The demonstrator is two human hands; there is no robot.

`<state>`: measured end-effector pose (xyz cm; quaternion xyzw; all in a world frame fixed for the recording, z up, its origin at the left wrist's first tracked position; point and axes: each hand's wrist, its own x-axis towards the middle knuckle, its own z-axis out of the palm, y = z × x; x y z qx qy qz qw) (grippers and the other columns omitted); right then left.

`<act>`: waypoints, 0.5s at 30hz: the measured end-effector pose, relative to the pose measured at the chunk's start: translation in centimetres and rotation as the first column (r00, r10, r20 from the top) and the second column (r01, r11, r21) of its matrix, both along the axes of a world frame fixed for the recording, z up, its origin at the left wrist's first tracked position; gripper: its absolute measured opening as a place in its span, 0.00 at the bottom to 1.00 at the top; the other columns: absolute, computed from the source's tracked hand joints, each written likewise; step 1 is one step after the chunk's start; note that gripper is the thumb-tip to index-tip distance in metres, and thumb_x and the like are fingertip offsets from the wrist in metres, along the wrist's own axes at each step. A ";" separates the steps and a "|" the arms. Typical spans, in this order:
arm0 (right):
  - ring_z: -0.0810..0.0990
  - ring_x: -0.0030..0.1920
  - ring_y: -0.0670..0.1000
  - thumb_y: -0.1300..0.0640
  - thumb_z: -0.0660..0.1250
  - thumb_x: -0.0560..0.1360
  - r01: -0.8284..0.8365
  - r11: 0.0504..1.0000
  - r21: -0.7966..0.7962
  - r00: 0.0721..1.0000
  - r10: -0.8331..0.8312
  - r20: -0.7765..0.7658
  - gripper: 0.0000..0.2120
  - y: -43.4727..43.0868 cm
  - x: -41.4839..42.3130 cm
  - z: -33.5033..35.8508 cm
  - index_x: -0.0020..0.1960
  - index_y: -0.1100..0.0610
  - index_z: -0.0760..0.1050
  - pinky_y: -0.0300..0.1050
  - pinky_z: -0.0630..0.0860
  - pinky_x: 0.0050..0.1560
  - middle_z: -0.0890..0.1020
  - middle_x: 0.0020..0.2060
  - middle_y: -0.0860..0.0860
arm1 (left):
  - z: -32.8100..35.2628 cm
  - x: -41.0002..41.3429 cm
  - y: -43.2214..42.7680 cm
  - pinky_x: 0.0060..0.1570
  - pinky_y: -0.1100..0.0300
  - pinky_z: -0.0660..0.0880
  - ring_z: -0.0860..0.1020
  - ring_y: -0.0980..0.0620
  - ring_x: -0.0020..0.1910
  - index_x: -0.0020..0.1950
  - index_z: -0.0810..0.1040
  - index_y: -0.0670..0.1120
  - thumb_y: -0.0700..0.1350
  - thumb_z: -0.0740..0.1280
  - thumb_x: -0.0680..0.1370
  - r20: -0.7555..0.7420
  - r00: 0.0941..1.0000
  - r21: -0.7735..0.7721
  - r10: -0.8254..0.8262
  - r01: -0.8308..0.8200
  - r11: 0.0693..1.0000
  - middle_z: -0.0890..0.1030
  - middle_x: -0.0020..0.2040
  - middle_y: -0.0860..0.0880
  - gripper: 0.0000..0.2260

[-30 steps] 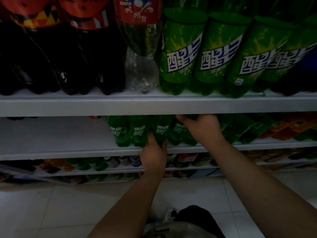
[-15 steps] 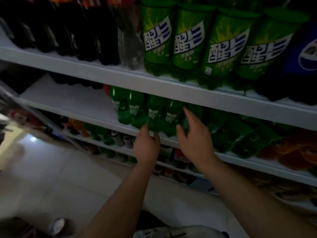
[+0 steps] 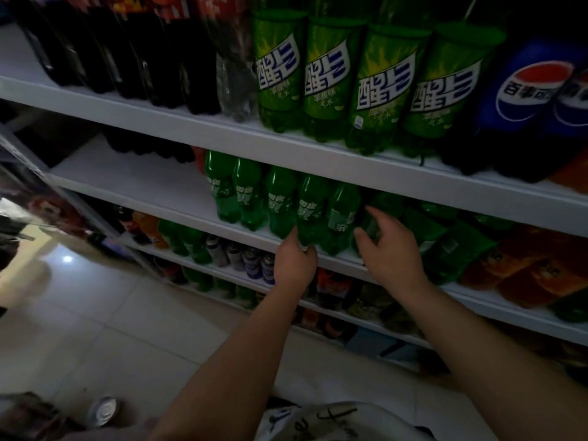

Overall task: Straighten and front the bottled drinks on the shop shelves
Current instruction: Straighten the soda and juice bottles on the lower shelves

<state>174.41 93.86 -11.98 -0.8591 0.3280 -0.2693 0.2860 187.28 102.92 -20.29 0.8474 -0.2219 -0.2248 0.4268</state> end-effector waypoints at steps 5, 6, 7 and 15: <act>0.79 0.47 0.56 0.49 0.65 0.76 0.168 0.986 0.013 0.985 -0.168 0.034 0.18 -0.8 4.8 1.0 0.61 0.59 0.73 0.39 0.70 0.44 0.81 0.48 0.57 | 0.3 -0.1 -0.4 0.50 0.49 0.77 0.77 0.39 0.53 0.77 0.56 0.45 0.45 0.63 0.79 0.006 0.999 -0.004 -0.035 0.035 0.999 0.77 0.61 0.40 0.29; 0.79 0.46 0.57 0.48 0.65 0.76 0.206 0.978 0.038 0.978 -0.207 0.026 0.19 -0.9 5.5 1.1 0.59 0.60 0.74 0.40 0.71 0.42 0.81 0.46 0.58 | 0.4 -0.2 -0.4 0.51 0.48 0.77 0.77 0.39 0.54 0.78 0.55 0.44 0.44 0.63 0.79 0.010 0.999 -0.011 -0.033 0.033 0.999 0.76 0.63 0.40 0.30; 0.79 0.45 0.58 0.45 0.66 0.75 0.246 0.967 0.069 0.969 -0.248 0.014 0.21 -0.8 6.1 1.2 0.58 0.61 0.75 0.41 0.72 0.41 0.81 0.45 0.59 | 0.5 -0.3 -0.4 0.51 0.48 0.77 0.77 0.38 0.54 0.78 0.54 0.44 0.43 0.63 0.78 0.012 0.999 -0.017 -0.033 0.033 0.999 0.75 0.64 0.39 0.30; 0.79 0.50 0.59 0.44 0.68 0.73 0.327 0.929 0.173 0.941 -0.305 -0.144 0.23 -1.8 8.3 1.4 0.55 0.63 0.75 0.40 0.70 0.44 0.80 0.48 0.60 | 0.1 -0.2 -0.2 0.53 0.45 0.76 0.76 0.36 0.56 0.78 0.50 0.44 0.43 0.63 0.78 -0.017 0.997 -0.008 -0.079 0.079 0.997 0.69 0.70 0.39 0.33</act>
